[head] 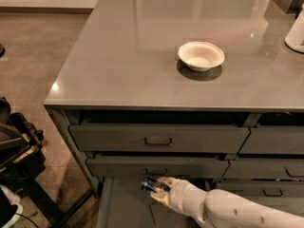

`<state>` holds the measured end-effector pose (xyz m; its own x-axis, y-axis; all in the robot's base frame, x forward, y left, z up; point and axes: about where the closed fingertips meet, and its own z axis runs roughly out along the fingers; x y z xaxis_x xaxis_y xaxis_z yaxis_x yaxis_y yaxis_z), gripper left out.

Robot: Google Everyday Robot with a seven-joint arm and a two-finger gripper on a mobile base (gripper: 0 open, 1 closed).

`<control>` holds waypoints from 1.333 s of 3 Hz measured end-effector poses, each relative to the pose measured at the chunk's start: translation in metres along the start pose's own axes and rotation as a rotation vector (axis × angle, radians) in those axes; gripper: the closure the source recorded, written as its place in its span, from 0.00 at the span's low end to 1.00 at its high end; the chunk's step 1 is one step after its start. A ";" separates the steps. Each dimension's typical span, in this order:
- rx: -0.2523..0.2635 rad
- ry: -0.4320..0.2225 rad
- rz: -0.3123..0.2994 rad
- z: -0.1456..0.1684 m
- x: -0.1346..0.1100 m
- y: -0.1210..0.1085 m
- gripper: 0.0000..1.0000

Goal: Pick redbull can from bottom drawer and place on counter

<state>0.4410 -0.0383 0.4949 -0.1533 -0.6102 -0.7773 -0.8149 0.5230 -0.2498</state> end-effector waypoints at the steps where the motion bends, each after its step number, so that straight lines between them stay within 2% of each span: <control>1: 0.141 0.001 -0.070 -0.073 -0.041 -0.041 1.00; 2: 0.141 0.001 -0.070 -0.073 -0.041 -0.041 1.00; 3: 0.145 0.006 -0.116 -0.090 -0.065 -0.046 1.00; 4: 0.151 0.013 -0.199 -0.121 -0.116 -0.048 1.00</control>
Offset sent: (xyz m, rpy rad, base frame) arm -0.0017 -0.0243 0.0640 -0.0360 -0.0938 -0.0421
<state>0.4300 -0.0642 0.6668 -0.0061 -0.7176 -0.6964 -0.7374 0.4736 -0.4816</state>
